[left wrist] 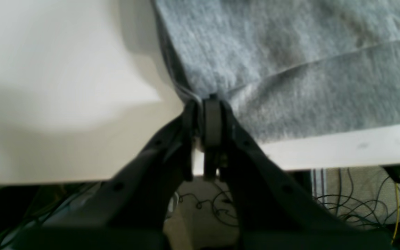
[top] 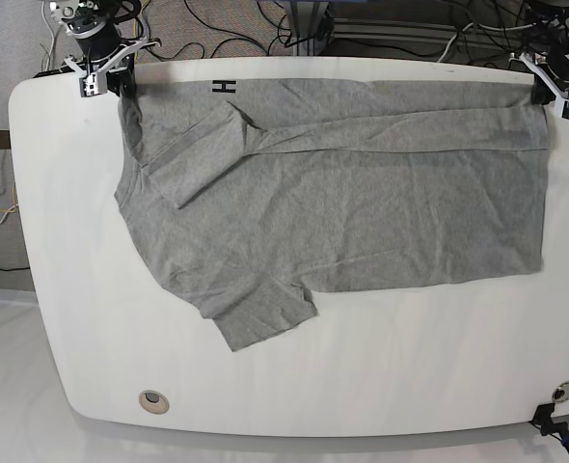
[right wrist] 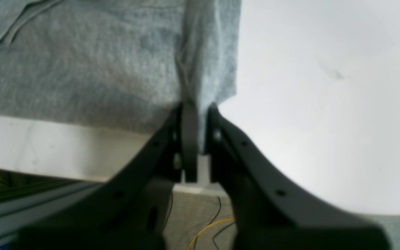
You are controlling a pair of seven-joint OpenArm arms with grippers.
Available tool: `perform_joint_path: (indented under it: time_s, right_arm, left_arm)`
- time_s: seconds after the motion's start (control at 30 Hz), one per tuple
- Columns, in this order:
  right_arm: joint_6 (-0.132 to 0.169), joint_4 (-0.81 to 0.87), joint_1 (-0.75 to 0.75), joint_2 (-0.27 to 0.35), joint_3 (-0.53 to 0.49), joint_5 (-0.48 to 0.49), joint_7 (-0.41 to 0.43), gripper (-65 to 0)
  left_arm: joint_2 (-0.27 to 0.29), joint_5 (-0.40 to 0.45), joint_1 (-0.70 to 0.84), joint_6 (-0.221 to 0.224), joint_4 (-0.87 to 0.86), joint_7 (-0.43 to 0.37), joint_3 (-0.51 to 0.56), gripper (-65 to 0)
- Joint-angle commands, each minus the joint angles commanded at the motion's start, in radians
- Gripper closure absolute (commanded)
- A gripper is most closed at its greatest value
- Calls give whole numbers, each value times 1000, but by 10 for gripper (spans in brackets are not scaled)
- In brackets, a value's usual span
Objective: Fold the T-shirt properly
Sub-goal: 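Regrasp the folded edge with both grippers and drag it back to straighten, then release the shirt and raise both grippers away from the fold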
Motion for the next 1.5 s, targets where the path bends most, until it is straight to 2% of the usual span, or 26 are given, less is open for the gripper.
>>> perform_joint_path:
  time_s: [0.2,0.33,0.4,0.47,0.53,0.57,0.6,0.73,0.93,1.1,1.2,1.37,1.43,1.5]
  right_arm:
    - [0,0,2,-3,-2,3,0,0]
    - [-2,0,2,-5,0,5,0,0]
    - [-5,2,3,-5,2,5,0,-3]
    - [-3,3,3,-5,3,5,2,-80]
    - [-2,29,2,-6,12,5,2,-121]
    - [-2,49,0,-6,14,6,2,-132]
    - [-2,64,0,-6,14,6,0,-136]
    - [-5,123,0,-6,15,6,-5,-137]
    - [-2,244,15,-6,81,5,-114,-136]
    - [-2,292,23,-5,100,0,-115,-136]
    - [-2,293,15,-5,101,3,-117,-136]
    - [-2,293,-26,-5,101,5,-117,-138]
    - [-2,293,-43,-5,101,5,-117,-168]
    - [-2,293,-51,-6,101,5,-114,-244]
  left_arm:
    - [0,0,-2,0,0,3,5,0]
    - [-12,0,-8,0,3,92,6,0]
    - [-31,-2,-8,0,26,106,6,-4]
    - [-34,-2,-6,0,51,107,5,-154]
    - [-37,-2,-5,0,63,107,5,-298]
    - [-48,-2,-5,0,68,107,3,-343]
    - [-58,-2,-5,0,71,109,5,-354]
    - [-63,-2,-9,0,74,109,-14,-354]
    - [-63,-2,-28,0,138,109,-52,-354]
    - [-63,-2,-28,0,221,112,-60,-354]
    - [-63,-3,-29,0,252,167,-68,-354]
    - [-60,-5,-29,0,267,180,-80,-355]
    - [-60,-5,-29,0,267,180,-80,-355]
    - [-60,-5,-31,0,267,180,-80,-355]
